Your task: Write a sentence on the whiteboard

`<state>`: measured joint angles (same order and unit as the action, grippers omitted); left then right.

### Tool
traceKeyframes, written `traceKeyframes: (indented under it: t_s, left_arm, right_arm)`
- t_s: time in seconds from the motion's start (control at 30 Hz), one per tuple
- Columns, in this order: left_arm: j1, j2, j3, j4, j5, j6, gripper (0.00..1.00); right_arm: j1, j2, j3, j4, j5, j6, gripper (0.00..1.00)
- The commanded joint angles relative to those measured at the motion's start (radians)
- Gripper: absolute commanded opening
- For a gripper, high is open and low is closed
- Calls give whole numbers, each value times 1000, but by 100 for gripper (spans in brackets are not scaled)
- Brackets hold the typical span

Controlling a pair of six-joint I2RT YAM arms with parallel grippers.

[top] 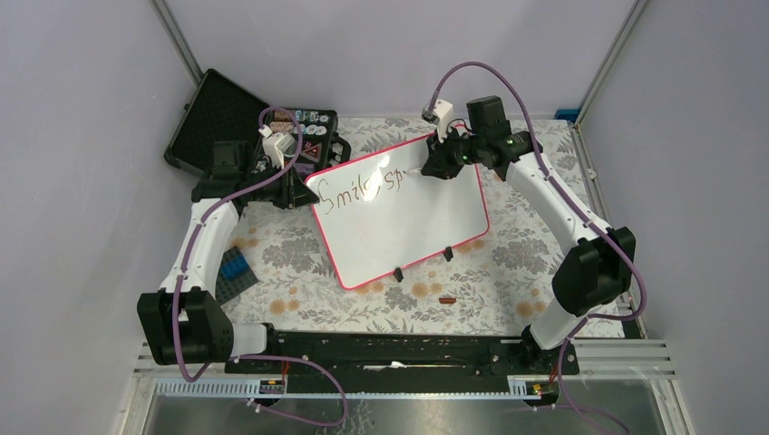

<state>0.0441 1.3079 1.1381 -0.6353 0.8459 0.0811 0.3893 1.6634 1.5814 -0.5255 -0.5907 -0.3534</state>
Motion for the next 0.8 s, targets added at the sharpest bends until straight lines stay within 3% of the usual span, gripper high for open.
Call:
traceKeyframes:
  t_s: [0.0,0.77]
  left_arm:
    - [-10,-12,12,52,-64,57,0]
    - [-10,-8,13,51,-64,57,0]
  right_arm:
    - [9,-38,-28,8,40,-28,0]
    - [8,-46,-37,8,-8,-8,0]
